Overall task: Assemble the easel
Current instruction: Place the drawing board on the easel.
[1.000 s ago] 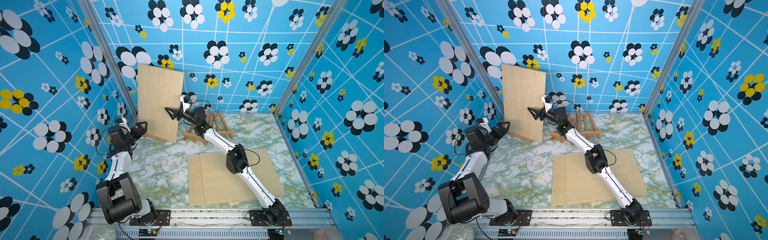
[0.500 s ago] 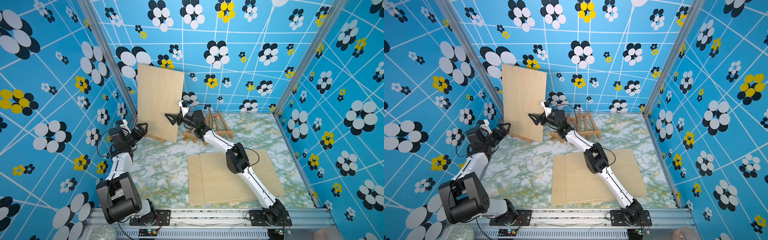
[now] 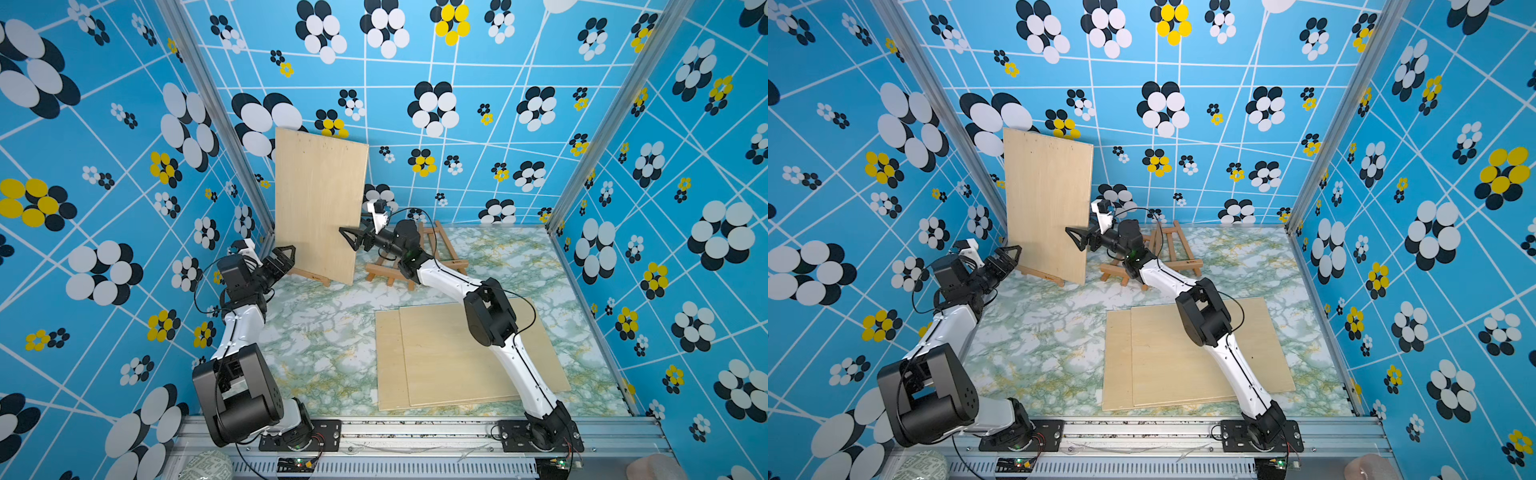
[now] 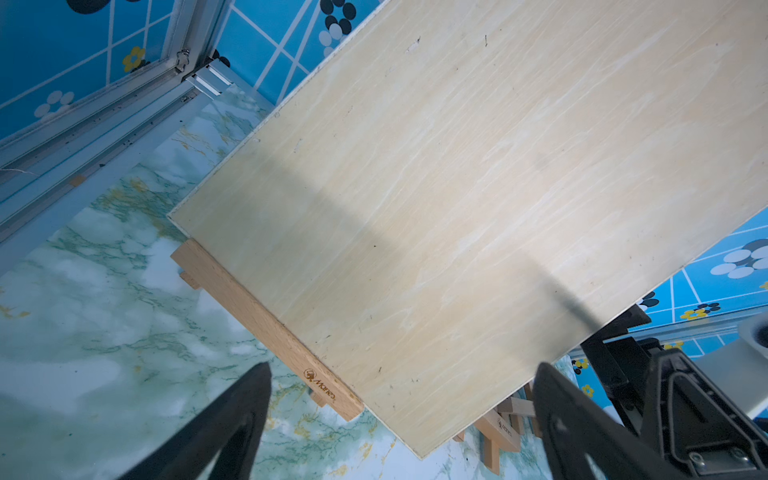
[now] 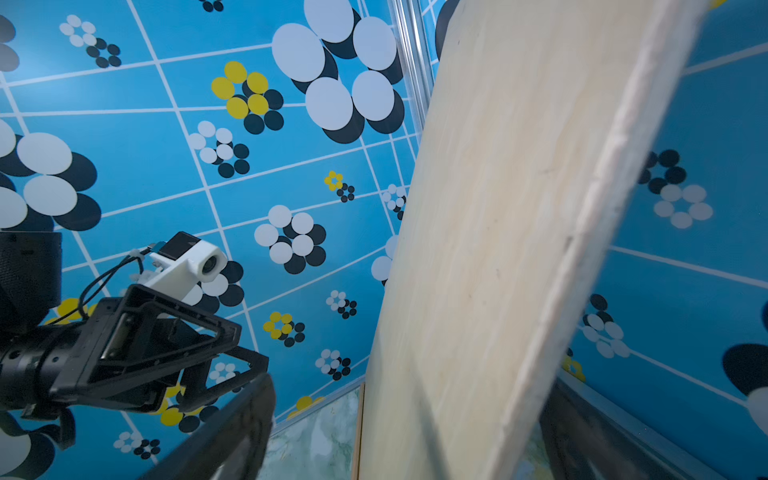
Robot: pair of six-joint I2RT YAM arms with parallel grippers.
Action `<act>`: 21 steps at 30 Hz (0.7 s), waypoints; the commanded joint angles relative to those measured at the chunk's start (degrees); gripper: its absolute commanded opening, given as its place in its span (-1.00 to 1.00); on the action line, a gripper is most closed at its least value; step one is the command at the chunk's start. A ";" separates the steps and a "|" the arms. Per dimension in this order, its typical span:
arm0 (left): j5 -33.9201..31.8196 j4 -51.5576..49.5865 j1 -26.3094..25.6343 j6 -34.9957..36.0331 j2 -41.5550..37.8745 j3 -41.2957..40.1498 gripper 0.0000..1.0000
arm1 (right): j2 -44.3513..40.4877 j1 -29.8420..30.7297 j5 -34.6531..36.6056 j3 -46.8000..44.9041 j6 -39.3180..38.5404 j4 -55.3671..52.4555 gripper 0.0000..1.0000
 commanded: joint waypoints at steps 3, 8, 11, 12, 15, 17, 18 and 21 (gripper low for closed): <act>0.91 0.41 0.45 0.42 -0.52 -0.23 0.99 | -11.59 -1.02 -0.12 -10.71 0.11 4.09 0.97; 0.82 -0.98 0.44 -0.39 -2.04 0.02 0.99 | -22.02 -0.87 12.51 -12.08 1.48 -29.63 0.68; 0.54 -2.12 0.45 -2.00 -3.55 -0.32 1.00 | -19.82 0.26 26.79 0.64 2.89 -60.03 0.59; 0.21 -3.18 0.40 -2.82 -3.97 -0.28 1.00 | -18.45 0.72 29.24 4.03 3.17 -65.38 0.57; 0.28 -7.38 0.45 -5.57 -5.45 -0.07 0.96 | -11.19 2.76 36.18 16.38 2.42 -78.75 0.45; 1.42 -9.74 0.31 -6.57 -6.53 0.06 0.95 | -6.49 4.04 38.31 24.95 2.19 -84.23 0.47; 1.83 -10.46 0.02 -6.55 -7.30 -0.08 0.95 | -5.01 4.35 38.81 27.44 2.65 -85.30 0.47; 1.79 -14.39 -0.50 -4.94 -10.50 -0.23 0.96 | -1.66 5.02 40.54 31.93 4.30 -86.16 0.49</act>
